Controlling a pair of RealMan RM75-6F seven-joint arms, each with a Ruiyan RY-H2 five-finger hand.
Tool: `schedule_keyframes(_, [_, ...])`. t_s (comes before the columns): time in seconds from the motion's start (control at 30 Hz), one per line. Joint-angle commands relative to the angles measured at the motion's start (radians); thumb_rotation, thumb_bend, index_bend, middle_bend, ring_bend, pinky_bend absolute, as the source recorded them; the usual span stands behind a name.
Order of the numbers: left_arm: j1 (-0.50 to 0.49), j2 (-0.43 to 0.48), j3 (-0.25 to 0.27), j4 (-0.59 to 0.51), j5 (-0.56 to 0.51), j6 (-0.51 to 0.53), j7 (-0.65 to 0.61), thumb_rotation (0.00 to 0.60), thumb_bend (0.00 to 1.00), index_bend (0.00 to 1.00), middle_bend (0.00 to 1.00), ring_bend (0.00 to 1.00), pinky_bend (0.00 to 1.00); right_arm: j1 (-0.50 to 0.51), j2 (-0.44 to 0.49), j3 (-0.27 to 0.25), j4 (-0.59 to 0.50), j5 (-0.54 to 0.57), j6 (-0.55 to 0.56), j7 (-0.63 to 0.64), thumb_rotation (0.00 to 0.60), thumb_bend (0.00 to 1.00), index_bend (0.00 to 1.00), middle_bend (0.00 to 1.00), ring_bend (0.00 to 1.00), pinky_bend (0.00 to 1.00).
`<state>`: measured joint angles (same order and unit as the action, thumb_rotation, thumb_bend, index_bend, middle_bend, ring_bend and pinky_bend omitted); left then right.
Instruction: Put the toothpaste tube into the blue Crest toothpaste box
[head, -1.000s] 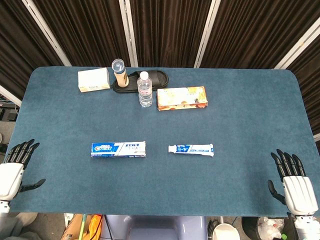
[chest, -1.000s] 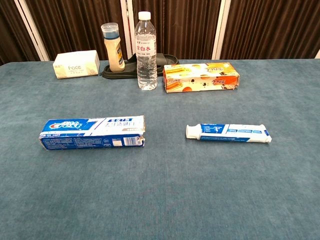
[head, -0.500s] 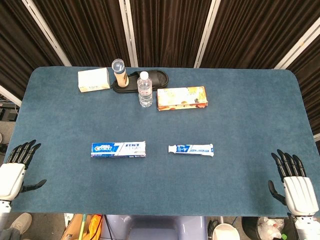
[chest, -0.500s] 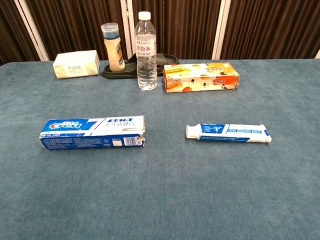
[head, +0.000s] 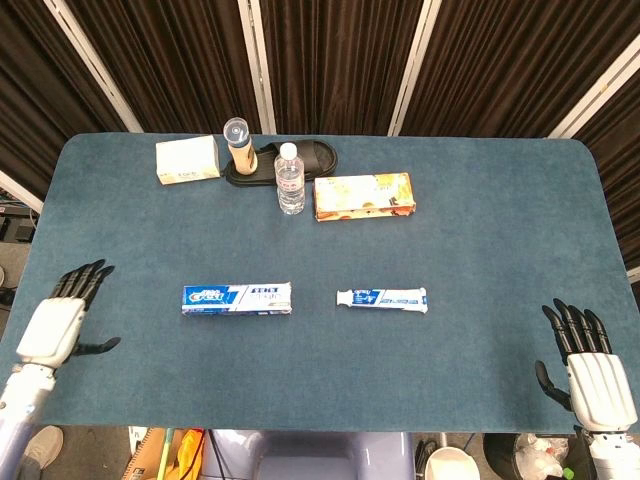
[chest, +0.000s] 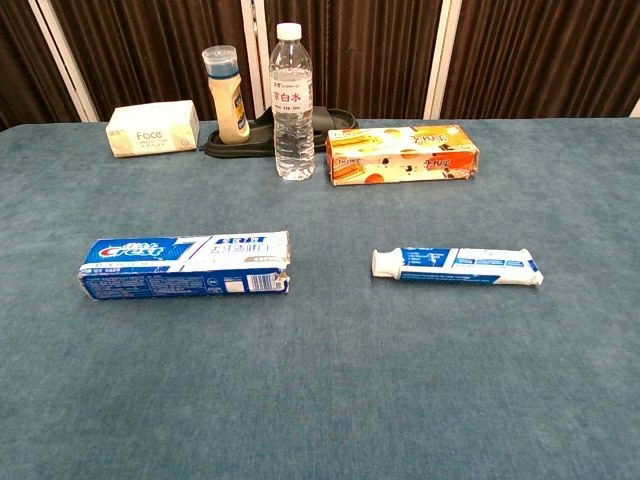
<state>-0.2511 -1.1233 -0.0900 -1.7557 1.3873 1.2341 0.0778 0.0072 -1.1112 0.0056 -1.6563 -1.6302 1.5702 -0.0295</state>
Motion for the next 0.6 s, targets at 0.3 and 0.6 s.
schedule_keyframes(0.3, [-0.232,-0.144,-0.114,-0.045,-0.344,-0.203,0.37,0.6,0.09,0.06,0.18,0.21,0.28,-0.001,0.006,0.001,-0.006,0.009,-0.004,0.02,0.6,0.43,0.0,0.0,0.0,0.0])
schedule_keyframes(0.6, [-0.339,-0.264,-0.121,0.0,-0.536,-0.212,0.547,0.6,0.09,0.1,0.22,0.21,0.28,0.001,0.007,0.001,-0.009,0.006,-0.003,0.031,0.6,0.43,0.0,0.0,0.0,0.0])
